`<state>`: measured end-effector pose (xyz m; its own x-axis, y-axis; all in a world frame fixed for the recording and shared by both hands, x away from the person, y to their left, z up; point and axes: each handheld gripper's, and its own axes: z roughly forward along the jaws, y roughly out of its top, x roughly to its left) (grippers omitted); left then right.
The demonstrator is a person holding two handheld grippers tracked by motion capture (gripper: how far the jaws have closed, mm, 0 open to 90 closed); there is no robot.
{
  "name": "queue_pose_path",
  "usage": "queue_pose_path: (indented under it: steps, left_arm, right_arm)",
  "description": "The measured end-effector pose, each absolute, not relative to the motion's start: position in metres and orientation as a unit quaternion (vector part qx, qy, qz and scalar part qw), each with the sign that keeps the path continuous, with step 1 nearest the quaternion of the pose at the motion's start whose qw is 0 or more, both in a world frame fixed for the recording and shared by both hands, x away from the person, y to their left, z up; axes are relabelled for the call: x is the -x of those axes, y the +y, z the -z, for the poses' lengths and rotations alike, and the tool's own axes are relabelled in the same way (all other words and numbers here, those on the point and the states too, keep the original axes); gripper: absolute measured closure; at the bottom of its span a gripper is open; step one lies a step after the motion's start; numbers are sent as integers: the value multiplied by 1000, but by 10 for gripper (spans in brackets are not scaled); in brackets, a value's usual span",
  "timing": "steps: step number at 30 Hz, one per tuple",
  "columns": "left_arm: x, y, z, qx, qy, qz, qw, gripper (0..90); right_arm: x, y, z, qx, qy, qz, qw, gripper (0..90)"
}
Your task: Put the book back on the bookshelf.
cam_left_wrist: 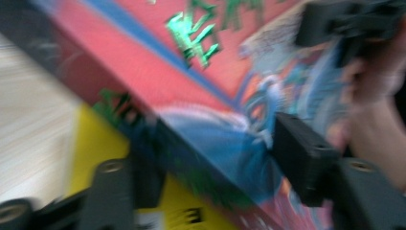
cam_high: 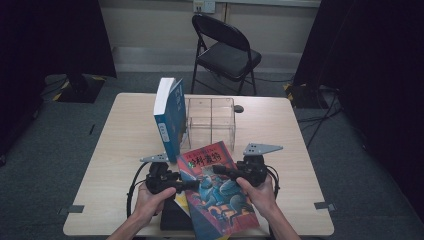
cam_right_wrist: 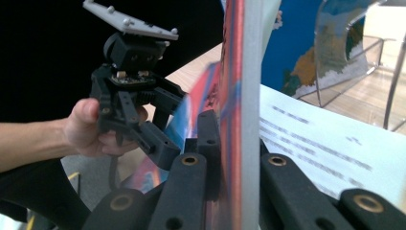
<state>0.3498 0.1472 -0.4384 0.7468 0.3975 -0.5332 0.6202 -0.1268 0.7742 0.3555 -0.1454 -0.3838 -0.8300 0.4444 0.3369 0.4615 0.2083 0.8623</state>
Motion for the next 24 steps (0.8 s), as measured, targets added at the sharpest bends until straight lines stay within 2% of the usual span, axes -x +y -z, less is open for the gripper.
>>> queue_pose_path:
  steps: [2,5,7,15,24]
  left_arm:
    - [-348,147,435,-747,342,93,563,447]
    - [-347,148,431,-743,342,87,568,523]
    - [-347,147,431,-740,347,89,569,541]
    - [-349,146,428,-745,350,92,561,565]
    - [-353,146,415,-728,353,98,580,624]
  right_arm:
    - [-354,-143,383,291,-780,554,-2,844]
    - [-356,-143,383,296,-785,543,-7,836]
    - [-356,-142,383,299,-792,533,-11,834]
    - [-361,-138,378,312,-818,484,-15,831]
    - [-357,-146,370,312,-795,520,-11,843]
